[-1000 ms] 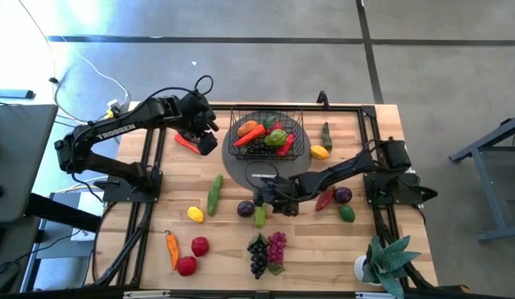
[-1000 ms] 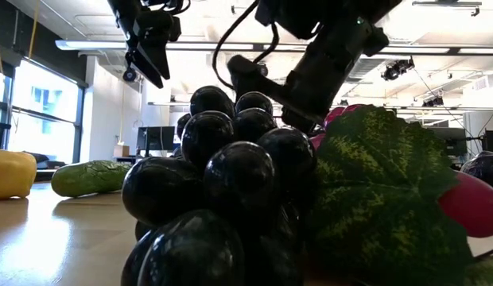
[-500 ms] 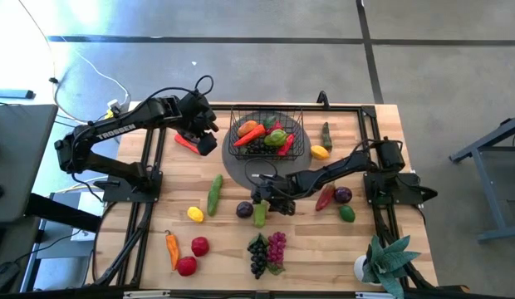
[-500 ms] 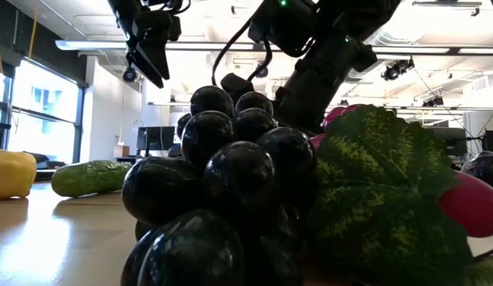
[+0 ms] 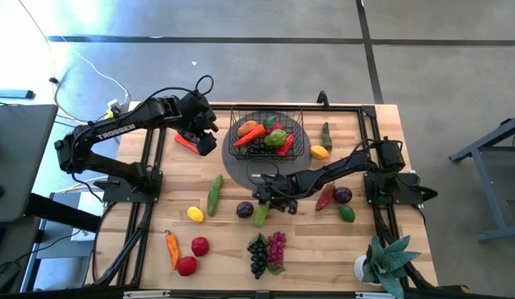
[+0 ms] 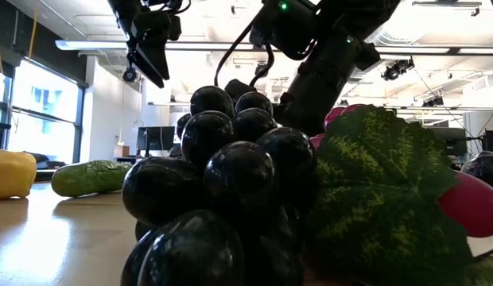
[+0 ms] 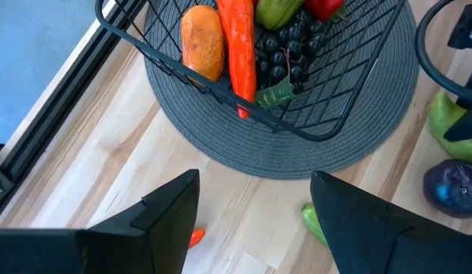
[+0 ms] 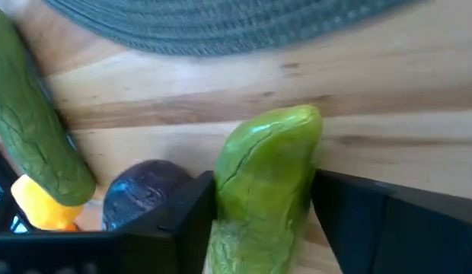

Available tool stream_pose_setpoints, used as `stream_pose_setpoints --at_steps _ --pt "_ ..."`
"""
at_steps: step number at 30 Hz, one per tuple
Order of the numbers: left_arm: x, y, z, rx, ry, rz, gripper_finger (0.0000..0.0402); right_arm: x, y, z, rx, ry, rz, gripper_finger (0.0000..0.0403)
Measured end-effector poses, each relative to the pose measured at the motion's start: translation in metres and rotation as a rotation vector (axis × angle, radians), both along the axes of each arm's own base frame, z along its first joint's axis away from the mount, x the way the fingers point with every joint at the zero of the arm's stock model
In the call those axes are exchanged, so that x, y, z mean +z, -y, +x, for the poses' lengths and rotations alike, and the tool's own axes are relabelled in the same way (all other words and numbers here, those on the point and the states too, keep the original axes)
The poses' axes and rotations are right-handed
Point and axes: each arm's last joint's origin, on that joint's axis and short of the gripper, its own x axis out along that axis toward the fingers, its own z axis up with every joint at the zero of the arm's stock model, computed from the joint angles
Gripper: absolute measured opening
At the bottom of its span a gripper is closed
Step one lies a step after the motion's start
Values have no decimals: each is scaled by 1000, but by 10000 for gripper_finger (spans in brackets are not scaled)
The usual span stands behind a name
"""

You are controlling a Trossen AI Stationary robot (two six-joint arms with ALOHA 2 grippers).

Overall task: Build produce basket
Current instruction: Put the right green cucumber into the black wire basket

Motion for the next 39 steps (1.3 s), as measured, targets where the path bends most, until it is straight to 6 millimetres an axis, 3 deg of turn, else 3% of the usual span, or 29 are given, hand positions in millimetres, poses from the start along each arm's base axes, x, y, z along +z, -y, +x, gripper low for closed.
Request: stream_pose_setpoints --at_steps 5,13,28,39 --pt "0 0 0 0 0 0 241 0 1 0 14 3 -42 134" --pt "0 0 0 0 0 0 241 8 3 -2 67 26 -125 128" --pt "0 0 0 7 2 -4 241 64 13 -11 47 183 -369 127" --pt "0 0 0 44 13 -22 241 110 38 -24 126 263 -642 127"
